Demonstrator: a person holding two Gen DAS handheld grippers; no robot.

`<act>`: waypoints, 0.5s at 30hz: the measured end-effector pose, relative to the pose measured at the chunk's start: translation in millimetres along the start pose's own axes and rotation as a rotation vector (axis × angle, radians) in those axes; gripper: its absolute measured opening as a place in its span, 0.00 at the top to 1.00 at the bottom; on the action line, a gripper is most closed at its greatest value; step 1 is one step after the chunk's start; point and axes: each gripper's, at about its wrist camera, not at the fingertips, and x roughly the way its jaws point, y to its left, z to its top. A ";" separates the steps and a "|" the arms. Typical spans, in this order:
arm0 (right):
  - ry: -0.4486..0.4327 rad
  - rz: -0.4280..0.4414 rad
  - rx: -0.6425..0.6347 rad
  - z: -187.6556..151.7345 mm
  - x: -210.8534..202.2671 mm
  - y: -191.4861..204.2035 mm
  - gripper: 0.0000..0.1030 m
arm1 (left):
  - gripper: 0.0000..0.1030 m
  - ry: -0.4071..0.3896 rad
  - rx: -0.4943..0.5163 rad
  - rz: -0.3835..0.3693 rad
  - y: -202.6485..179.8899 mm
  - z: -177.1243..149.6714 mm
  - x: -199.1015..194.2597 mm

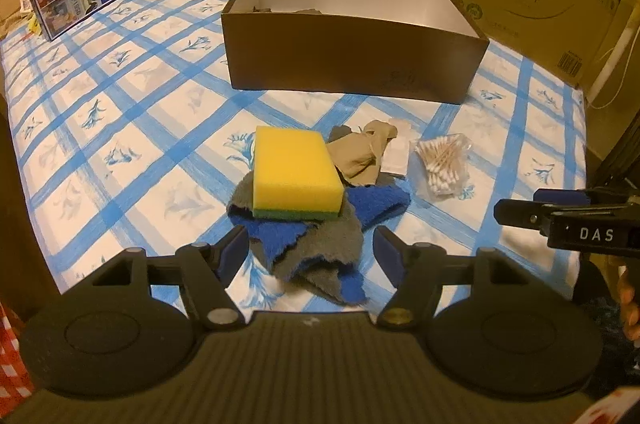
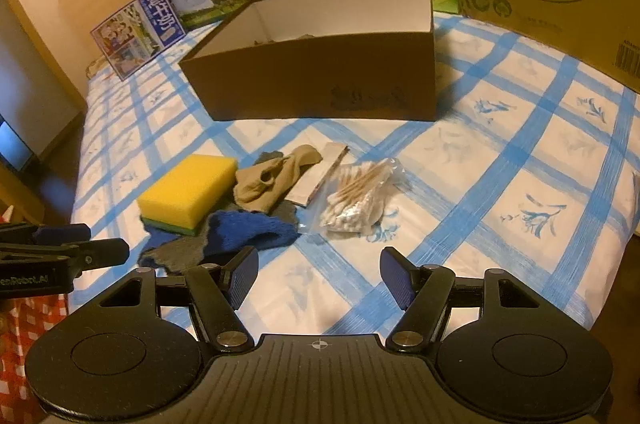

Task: Organize soft objects
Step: 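Reach the left tool to the yellow sponge and close on it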

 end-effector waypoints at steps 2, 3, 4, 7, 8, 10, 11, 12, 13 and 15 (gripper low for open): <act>0.003 -0.005 0.007 2.6 5.7 -2.6 0.35 | 0.35 0.002 0.013 0.006 0.2 5.0 7.3; 0.003 -0.009 0.012 4.3 8.9 -4.6 0.35 | 0.35 0.004 0.021 0.008 0.1 7.7 11.0; 0.002 -0.013 0.017 5.5 11.7 -6.0 0.35 | 0.35 0.006 0.029 0.011 -0.2 10.5 14.9; 0.004 -0.023 0.033 10.7 20.4 -11.1 0.35 | 0.35 0.013 0.040 0.014 -0.5 20.1 27.7; 0.004 -0.028 0.039 13.0 23.9 -13.2 0.35 | 0.35 0.016 0.039 0.011 0.2 24.0 32.0; 0.002 -0.033 0.048 16.9 29.0 -16.5 0.35 | 0.35 0.020 0.036 0.014 2.0 31.4 40.9; 0.000 -0.035 0.055 19.1 31.8 -18.5 0.35 | 0.35 0.022 0.038 0.019 2.5 34.9 45.5; 0.000 -0.037 0.059 20.8 34.1 -19.5 0.35 | 0.35 0.024 0.043 0.023 3.1 38.5 50.5; 0.000 -0.038 0.063 22.7 36.7 -20.5 0.35 | 0.35 0.029 0.045 0.027 3.2 41.5 54.6; 0.000 -0.040 0.068 25.4 41.1 -21.8 0.35 | 0.35 0.042 0.048 0.025 4.1 47.9 64.1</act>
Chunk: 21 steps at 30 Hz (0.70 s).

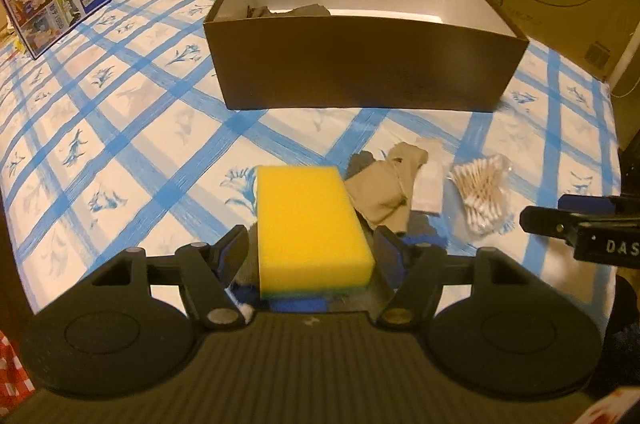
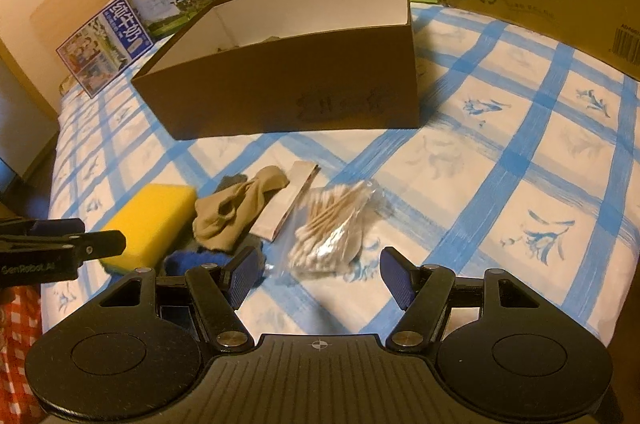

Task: Organize soft objects
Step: 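Reach the left tool to the yellow sponge and close on it, then close the right tool on the beige glove while the left tool holds the sponge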

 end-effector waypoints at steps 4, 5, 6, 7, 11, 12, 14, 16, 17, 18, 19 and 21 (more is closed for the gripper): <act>0.003 -0.002 0.007 4.1 8.7 0.2 0.35 | 0.35 0.039 0.007 -0.004 -0.4 9.0 17.9; 0.004 -0.002 0.008 4.8 11.0 0.3 0.35 | 0.35 0.045 0.011 0.001 -1.2 10.0 21.0; 0.005 -0.003 0.009 5.5 13.2 0.5 0.35 | 0.35 0.051 0.018 0.002 -2.4 11.4 24.5; 0.007 -0.006 0.011 5.9 15.4 0.9 0.35 | 0.35 0.055 0.023 0.002 -3.9 12.3 27.2; 0.012 -0.014 0.018 7.7 22.8 0.2 0.35 | 0.30 0.066 0.045 0.020 -7.2 16.5 38.3; 0.013 -0.014 0.020 8.1 24.1 -0.3 0.35 | 0.29 0.072 0.047 0.024 -7.2 17.2 41.1; 0.015 -0.018 0.023 8.7 25.9 -1.0 0.35 | 0.29 0.085 0.051 0.028 -7.3 17.9 47.4; 0.018 -0.021 0.024 9.3 27.2 -1.2 0.35 | 0.29 0.100 0.053 0.034 -6.6 17.5 53.7; 0.019 -0.022 0.023 9.3 27.7 -1.3 0.35 | 0.29 0.104 0.054 0.039 -6.1 17.0 56.0; 0.020 -0.024 0.023 9.2 28.2 -1.6 0.35 | 0.30 0.103 0.051 0.042 -5.2 16.2 57.6; 0.022 -0.026 0.023 9.1 28.9 -1.9 0.35 | 0.30 0.098 0.048 0.040 -4.2 15.7 58.4; 0.024 -0.027 0.024 8.4 29.8 -2.3 0.35 | 0.34 0.078 0.044 0.032 -1.9 14.7 56.2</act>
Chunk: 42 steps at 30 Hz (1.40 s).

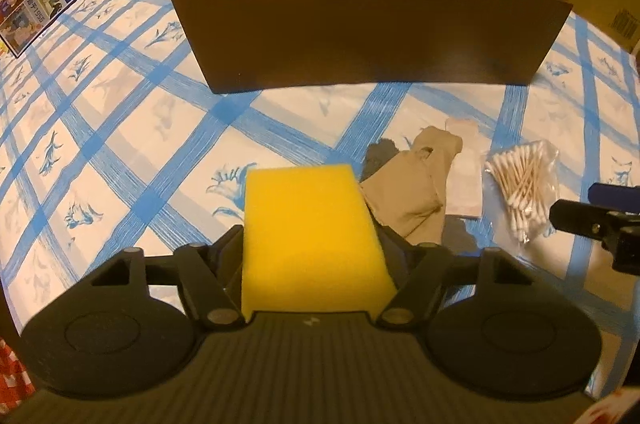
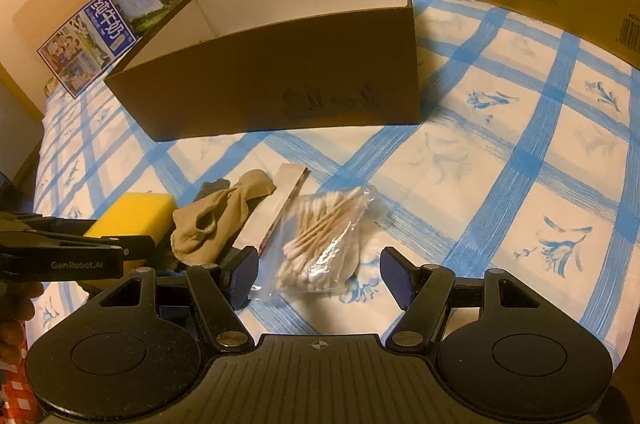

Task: Organize soft objects
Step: 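Close the right tool on the beige glove while the left tool holds the sponge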

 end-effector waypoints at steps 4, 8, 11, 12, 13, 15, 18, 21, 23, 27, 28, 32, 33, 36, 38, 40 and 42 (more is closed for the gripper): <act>0.000 0.005 -0.009 0.1 0.9 2.5 0.35 | 0.36 -0.070 -0.006 0.011 6.1 -4.3 -12.9; -0.014 0.028 -0.040 1.8 0.6 12.2 0.35 | 0.36 -0.146 -0.047 0.009 22.2 -6.1 -31.5; -0.031 0.053 -0.068 3.1 1.3 21.7 0.35 | 0.36 -0.181 -0.093 0.015 37.9 -5.9 -44.2; -0.035 0.067 -0.078 3.9 2.0 25.2 0.35 | 0.36 -0.189 -0.103 0.027 42.6 -5.7 -47.1; -0.038 0.082 -0.089 4.7 3.3 29.0 0.35 | 0.36 -0.198 -0.110 0.040 47.5 -5.2 -49.6; -0.046 0.106 -0.112 5.8 7.0 37.6 0.35 | 0.36 -0.209 -0.124 0.057 55.9 -4.7 -52.9; -0.058 0.139 -0.143 7.8 14.7 49.5 0.35 | 0.36 -0.213 -0.144 0.072 67.3 -5.6 -53.4; -0.056 0.157 -0.171 9.2 25.3 61.1 0.35 | 0.36 -0.203 -0.156 0.084 74.2 -8.0 -50.0; -0.056 0.160 -0.188 9.5 31.6 67.3 0.35 | 0.36 -0.198 -0.167 0.085 77.2 -11.3 -47.8; -0.044 0.150 -0.221 9.6 47.7 76.2 0.45 | 0.36 -0.183 -0.184 0.089 81.8 -16.9 -42.7; -0.035 0.151 -0.223 9.6 52.7 77.9 0.48 | 0.36 -0.179 -0.188 0.088 82.8 -18.0 -41.5; -0.008 0.142 -0.232 8.9 66.2 82.1 0.57 | 0.36 -0.173 -0.196 0.084 85.9 -22.6 -39.2; -0.001 0.138 -0.232 8.4 68.9 82.2 0.65 | 0.36 -0.173 -0.197 0.085 86.3 -23.3 -39.1; 0.010 0.142 -0.245 7.3 72.7 84.2 0.93 | 0.36 -0.174 -0.201 0.081 86.7 -24.8 -40.5; -0.005 0.148 -0.256 7.2 69.5 83.7 0.93 | 0.36 -0.179 -0.198 0.080 86.5 -24.8 -41.0; -0.035 0.149 -0.266 8.5 62.5 83.0 0.94 | 0.36 -0.187 -0.192 0.081 84.8 -25.1 -43.7; -0.065 0.149 -0.270 11.4 53.4 80.9 0.94 | 0.36 -0.195 -0.186 0.083 83.4 -25.0 -47.0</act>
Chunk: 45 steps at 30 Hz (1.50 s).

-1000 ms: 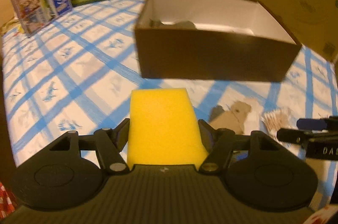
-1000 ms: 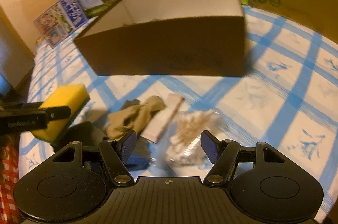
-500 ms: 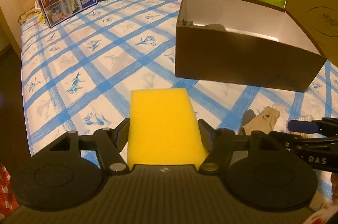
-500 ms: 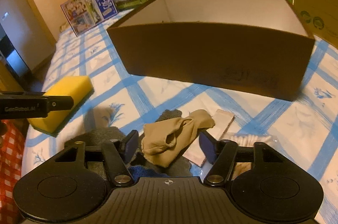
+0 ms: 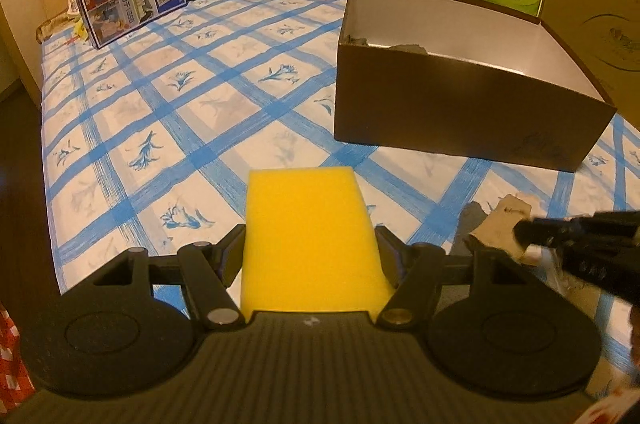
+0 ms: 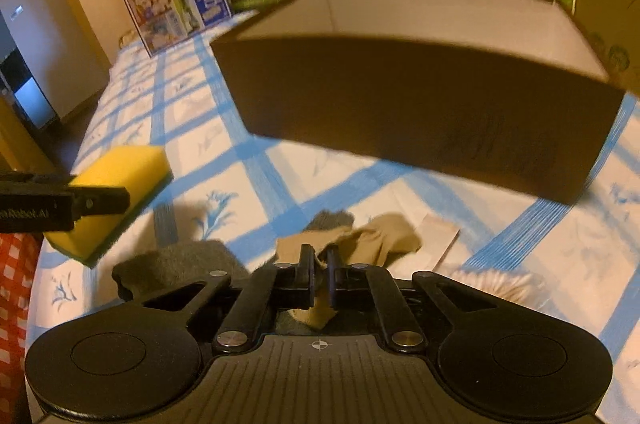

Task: Organize soft objects
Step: 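Close the right tool on the beige glove while the left tool holds the sponge, then carry the yellow sponge and beige glove over the brown box with both tools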

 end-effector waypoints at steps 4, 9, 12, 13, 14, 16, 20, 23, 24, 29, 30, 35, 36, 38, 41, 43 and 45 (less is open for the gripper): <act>-0.055 -0.003 0.008 9.9 -19.9 -5.7 0.95 | 0.36 -0.019 0.006 0.000 -1.4 2.7 -9.4; -0.114 -0.003 0.019 23.0 -48.3 -15.1 0.95 | 0.36 -0.046 0.011 0.002 -1.4 8.5 -21.7; -0.142 -0.008 0.020 29.8 -63.7 -19.6 0.95 | 0.36 -0.062 0.019 0.002 -2.4 12.6 -29.9; -0.150 -0.012 0.020 31.7 -68.2 -20.6 0.95 | 0.36 -0.067 0.022 0.001 -3.4 14.1 -32.5; -0.157 -0.014 0.019 33.6 -73.1 -21.6 0.95 | 0.36 -0.072 0.026 -0.001 -3.7 16.1 -34.9; -0.171 -0.019 0.016 37.1 -82.4 -22.7 0.95 | 0.36 -0.079 0.033 -0.003 -5.9 19.8 -39.0; -0.184 -0.017 0.005 43.4 -96.4 -22.9 0.95 | 0.36 -0.105 0.059 -0.014 -14.4 30.0 -47.8; -0.195 -0.012 -0.002 46.9 -105.3 -24.0 0.95 | 0.36 -0.123 0.080 -0.025 -22.8 38.1 -52.2; -0.198 -0.009 -0.005 48.8 -107.9 -24.0 0.95 | 0.36 -0.129 0.086 -0.031 -25.9 40.7 -53.0; -0.225 -0.004 -0.015 60.2 -118.9 -29.4 0.95 | 0.36 -0.156 0.123 -0.059 -42.5 58.5 -54.6; -0.232 -0.003 -0.017 64.3 -120.9 -31.7 0.95 | 0.36 -0.161 0.131 -0.065 -46.6 63.0 -54.3; -0.270 -0.009 -0.039 85.7 -128.9 -42.5 0.95 | 0.36 -0.182 0.167 -0.097 -63.7 87.0 -49.8; -0.279 -0.012 -0.043 91.0 -130.2 -44.8 0.95 | 0.36 -0.186 0.173 -0.103 -67.2 92.5 -48.1; -0.294 -0.014 -0.050 100.8 -132.4 -49.3 0.95 | 0.36 -0.186 0.177 -0.119 -72.2 103.4 -44.0; -0.314 -0.021 -0.064 117.4 -133.0 -55.7 0.95 | 0.36 -0.182 0.182 -0.141 -79.8 121.7 -35.5; -0.325 -0.030 -0.073 127.5 -131.5 -59.7 0.95 | 0.36 -0.176 0.189 -0.148 -84.8 132.4 -30.0; -0.327 -0.031 -0.079 138.5 -127.6 -64.7 0.95 | 0.36 -0.172 0.193 -0.157 -88.9 144.5 -23.3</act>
